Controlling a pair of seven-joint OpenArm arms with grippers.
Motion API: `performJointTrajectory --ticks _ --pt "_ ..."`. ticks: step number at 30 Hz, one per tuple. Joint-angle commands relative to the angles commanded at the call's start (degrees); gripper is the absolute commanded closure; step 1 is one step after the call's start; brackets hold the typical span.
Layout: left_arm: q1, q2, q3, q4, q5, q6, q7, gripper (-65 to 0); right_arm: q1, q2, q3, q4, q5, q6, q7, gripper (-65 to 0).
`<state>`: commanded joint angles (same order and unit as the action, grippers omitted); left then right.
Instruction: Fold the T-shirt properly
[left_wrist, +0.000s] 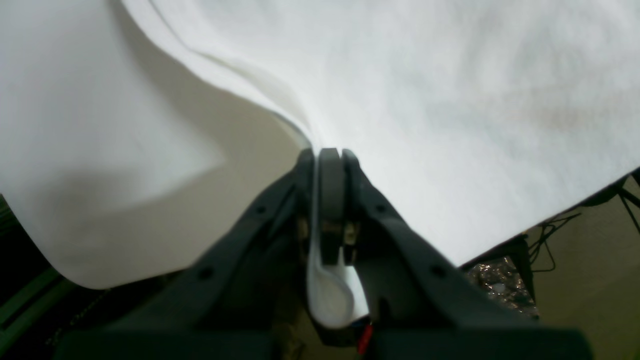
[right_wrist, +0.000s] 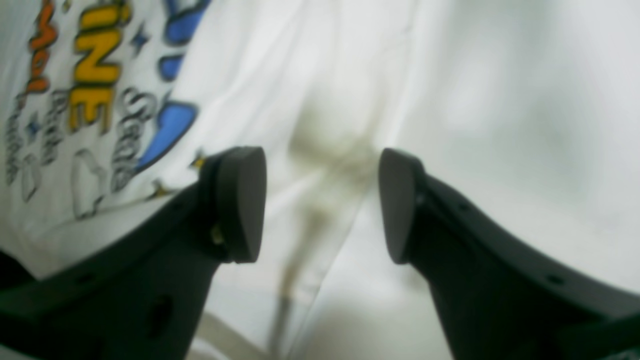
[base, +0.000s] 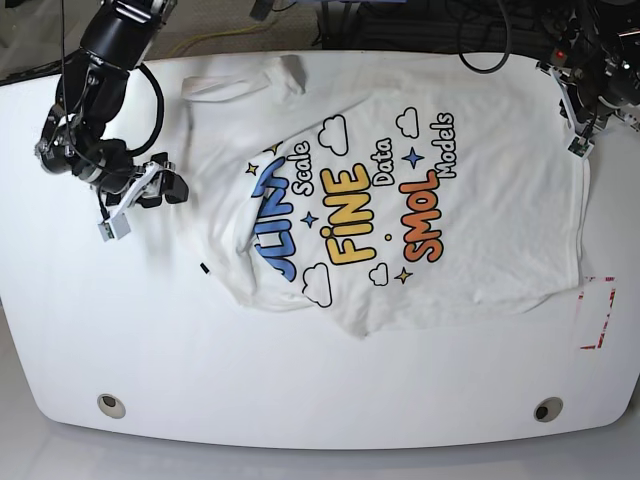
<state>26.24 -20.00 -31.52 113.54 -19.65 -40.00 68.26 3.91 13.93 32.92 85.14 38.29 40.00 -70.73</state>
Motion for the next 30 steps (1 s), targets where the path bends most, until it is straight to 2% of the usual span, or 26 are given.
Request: performJointTrajectory --ticks 4,6,10,18,19,22,26,30 --pt "0.0 0.0 0.0 0.0 0.0 0.0 0.0 0.0 0.88 -0.88 0.0 -3.08 -1.58 0.0 0.79 -32.5" --pt "-0.09 0.0 0.0 0.0 0.0 0.0 0.0 0.0 0.79 -1.41 0.0 -5.01 -1.58 0.0 2.73 -29.3" --pt "-0.09 0.0 0.09 0.0 0.0 0.0 0.0 0.0 0.62 -1.76 -0.09 -9.14 -1.58 0.0 5.01 -18.9" --pt "-1.58 -0.09 0.09 -0.09 0.09 0.0 0.0 0.0 0.88 -2.55 -0.09 -10.64 -1.58 0.0 6.95 -16.6" --pt "-1.67 -0.09 0.09 -0.18 0.18 0.0 0.0 0.0 0.97 -2.9 -0.09 -10.64 -1.58 0.0 7.03 -14.4" --pt "-1.85 -0.09 0.35 -0.44 3.6 0.0 0.0 0.0 0.88 -3.16 -0.09 -10.37 -1.58 0.0 7.03 0.0" --pt "-3.69 0.26 0.53 -0.44 7.3 0.0 0.0 0.0 0.18 -2.99 0.18 -9.32 -1.49 0.0 6.95 0.0" --pt "-4.04 0.26 0.35 -0.44 7.47 0.0 0.0 0.0 -3.96 -2.99 0.35 -2.46 -1.05 0.0 6.68 0.0"
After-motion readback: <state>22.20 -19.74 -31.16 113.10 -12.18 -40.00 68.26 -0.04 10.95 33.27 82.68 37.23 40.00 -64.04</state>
